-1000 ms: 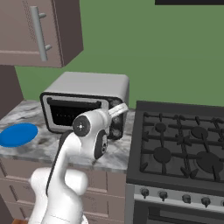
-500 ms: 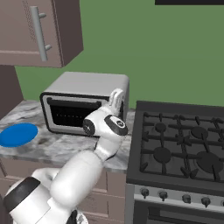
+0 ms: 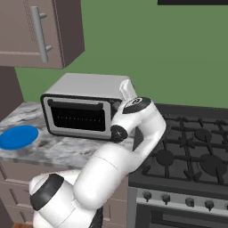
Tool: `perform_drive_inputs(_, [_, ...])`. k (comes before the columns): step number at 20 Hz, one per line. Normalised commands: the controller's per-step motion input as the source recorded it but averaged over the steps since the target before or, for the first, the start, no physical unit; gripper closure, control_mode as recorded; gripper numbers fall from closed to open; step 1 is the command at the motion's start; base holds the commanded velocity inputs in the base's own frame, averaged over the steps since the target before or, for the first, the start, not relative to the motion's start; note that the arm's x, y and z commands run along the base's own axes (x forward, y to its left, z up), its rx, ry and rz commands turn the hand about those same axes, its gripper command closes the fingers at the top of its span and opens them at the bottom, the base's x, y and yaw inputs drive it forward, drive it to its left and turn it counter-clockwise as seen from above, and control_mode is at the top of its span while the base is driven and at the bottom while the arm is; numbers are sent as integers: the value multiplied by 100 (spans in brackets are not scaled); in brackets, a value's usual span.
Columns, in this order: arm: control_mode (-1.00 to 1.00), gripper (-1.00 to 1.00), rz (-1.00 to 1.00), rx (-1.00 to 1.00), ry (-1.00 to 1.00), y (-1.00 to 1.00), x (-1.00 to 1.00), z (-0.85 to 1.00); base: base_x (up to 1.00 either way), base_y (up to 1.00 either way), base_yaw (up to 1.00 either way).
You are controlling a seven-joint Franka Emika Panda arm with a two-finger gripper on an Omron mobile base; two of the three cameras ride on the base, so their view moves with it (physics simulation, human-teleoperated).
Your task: Pull the toaster oven rack outwards. Pick up the baguette from the plate and place it on the toaster oven rack. Close the toaster oven door fully and set the temperature to the lowest setting.
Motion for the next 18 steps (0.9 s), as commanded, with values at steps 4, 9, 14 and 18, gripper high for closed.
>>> perform_drive_inputs(4, [-100,-100,44,-68,-22,22,0,93,0,0,0])
perform_drive_inputs(9, [-100,-100,17,-45,5,7,-2,72,0,0,0])
perform_drive_inputs(14, [-100,-100,-5,-6,9,0,0,4,0,0,0])
perform_drive_inputs(18, [-100,-100,-45,2,62,0,-5,62,0,0,0])
